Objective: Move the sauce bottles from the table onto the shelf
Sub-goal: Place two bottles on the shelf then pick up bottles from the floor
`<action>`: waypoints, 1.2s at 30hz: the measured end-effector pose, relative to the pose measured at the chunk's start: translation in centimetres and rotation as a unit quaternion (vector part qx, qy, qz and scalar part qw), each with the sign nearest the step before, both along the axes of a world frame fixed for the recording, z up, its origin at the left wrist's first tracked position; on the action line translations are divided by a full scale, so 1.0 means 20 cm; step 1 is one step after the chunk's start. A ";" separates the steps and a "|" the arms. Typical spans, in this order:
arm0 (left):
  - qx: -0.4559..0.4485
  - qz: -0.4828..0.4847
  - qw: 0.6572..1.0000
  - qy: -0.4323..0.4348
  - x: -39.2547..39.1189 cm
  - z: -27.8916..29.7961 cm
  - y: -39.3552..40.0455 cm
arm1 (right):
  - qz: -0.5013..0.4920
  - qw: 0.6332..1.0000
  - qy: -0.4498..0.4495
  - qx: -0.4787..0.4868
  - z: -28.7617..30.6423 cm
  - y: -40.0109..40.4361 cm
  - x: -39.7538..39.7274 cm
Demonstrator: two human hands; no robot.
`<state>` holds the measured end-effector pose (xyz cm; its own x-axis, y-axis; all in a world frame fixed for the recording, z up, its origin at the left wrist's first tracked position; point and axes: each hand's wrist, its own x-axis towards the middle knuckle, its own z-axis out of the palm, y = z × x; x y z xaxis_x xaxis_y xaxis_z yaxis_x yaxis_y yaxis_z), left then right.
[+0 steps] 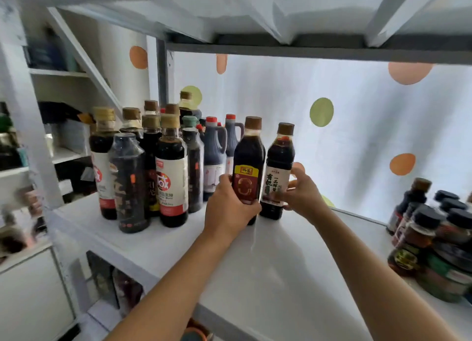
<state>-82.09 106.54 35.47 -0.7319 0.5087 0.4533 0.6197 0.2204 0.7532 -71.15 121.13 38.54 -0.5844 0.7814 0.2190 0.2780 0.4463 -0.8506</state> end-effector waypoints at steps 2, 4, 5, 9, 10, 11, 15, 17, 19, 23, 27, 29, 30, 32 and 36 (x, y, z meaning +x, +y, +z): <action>0.007 0.013 1.000 0.001 -0.01 -0.02 -0.01 | -0.006 1.000 0.023 0.007 -0.02 0.05 -0.10; 0.010 0.028 1.000 -0.001 -0.04 -0.02 -0.02 | -0.017 0.999 0.037 0.010 -0.04 0.10 -0.21; 0.016 0.036 0.999 -0.003 -0.05 -0.02 -0.02 | -0.023 0.999 0.041 0.020 -0.04 0.12 -0.25; 0.033 0.057 0.998 0.008 -0.06 -0.03 -0.04 | -0.020 0.998 0.037 0.042 -0.05 0.18 -0.38; 0.037 0.061 0.997 0.009 -0.07 -0.03 -0.05 | -0.016 0.998 0.032 0.044 -0.05 0.19 -0.41; 0.041 0.067 0.997 0.010 -0.07 -0.04 -0.04 | -0.015 0.998 0.029 0.045 -0.05 0.20 -0.43; 0.043 0.083 0.995 0.017 -0.08 -0.06 -0.04 | -0.008 0.999 0.027 0.044 -0.06 0.20 -0.51; 0.036 0.094 0.995 0.026 -0.08 -0.06 -0.03 | -0.001 0.999 0.024 0.044 -0.06 0.19 -0.53; 0.031 0.104 0.993 0.038 -0.08 -0.07 -0.03 | 0.000 0.999 0.020 0.044 -0.06 0.19 -0.55; 0.020 0.106 0.992 0.061 -0.07 -0.06 -0.03 | -0.004 0.999 -0.002 0.043 -0.06 0.17 -0.54; 0.009 0.089 0.991 0.096 -0.08 -0.06 -0.06 | 0.010 0.999 -0.042 -0.011 -0.10 0.14 -0.47; -0.002 0.091 0.991 0.098 -0.09 -0.04 -0.05 | -0.003 0.997 -0.080 -0.002 -0.13 0.15 -0.41; -0.010 0.093 0.992 0.089 -0.09 -0.03 -0.03 | -0.004 0.994 -0.111 0.010 -0.15 0.16 -0.38; -0.022 0.091 0.993 0.074 -0.10 -0.01 0.02 | -0.004 0.986 -0.165 0.029 -0.17 0.17 -0.28; -0.046 0.087 0.994 0.052 -0.12 0.02 0.15 | -0.015 0.974 -0.197 0.112 -0.27 0.13 -0.14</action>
<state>-84.56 109.45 35.83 -0.7640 0.4205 0.4894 0.6399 0.3962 0.6584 -73.89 123.81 33.22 -0.6352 0.7579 0.1484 0.5791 0.5945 -0.5579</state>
